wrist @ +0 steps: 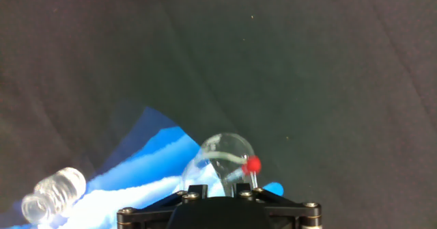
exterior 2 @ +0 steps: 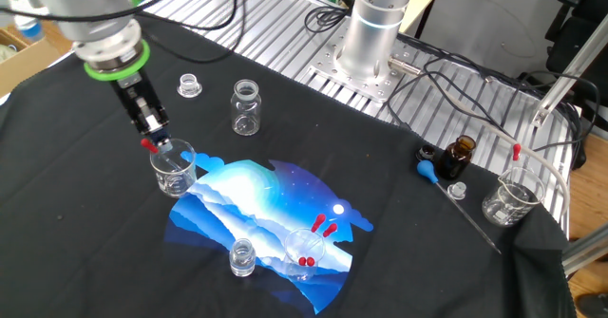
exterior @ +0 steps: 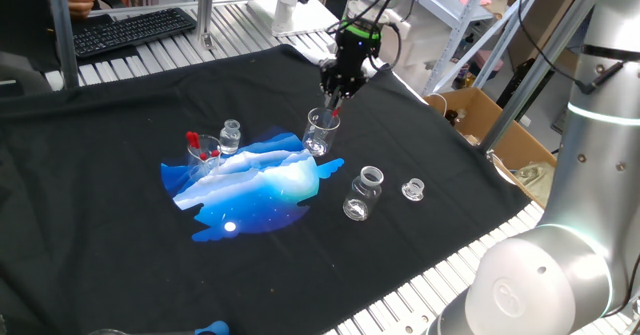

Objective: Transfer liquid using a dropper

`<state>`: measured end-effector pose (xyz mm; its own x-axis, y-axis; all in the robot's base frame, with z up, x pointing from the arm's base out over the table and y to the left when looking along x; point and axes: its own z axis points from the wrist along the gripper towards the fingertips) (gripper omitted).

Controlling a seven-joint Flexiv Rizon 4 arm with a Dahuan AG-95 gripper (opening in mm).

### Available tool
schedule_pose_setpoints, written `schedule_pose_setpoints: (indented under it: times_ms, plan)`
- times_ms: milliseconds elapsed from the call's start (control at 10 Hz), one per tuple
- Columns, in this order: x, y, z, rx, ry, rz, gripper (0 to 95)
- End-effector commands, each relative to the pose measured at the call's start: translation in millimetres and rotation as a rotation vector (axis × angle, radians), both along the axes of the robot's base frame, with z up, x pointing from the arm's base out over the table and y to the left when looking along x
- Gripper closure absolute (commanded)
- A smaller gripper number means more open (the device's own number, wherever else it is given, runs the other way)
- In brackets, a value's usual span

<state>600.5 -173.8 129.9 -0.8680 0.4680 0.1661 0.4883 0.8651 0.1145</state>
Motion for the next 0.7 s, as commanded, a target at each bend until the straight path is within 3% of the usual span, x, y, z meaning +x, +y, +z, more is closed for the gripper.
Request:
schedule_pose_setpoints:
  times_ms: [100,700]
  plan:
    - [-3.6,0.7,0.0,-0.007,-0.001,-0.014,76.0]
    - [0.0,-1.2,0.2,-0.006,0.002,-0.008,76.0]
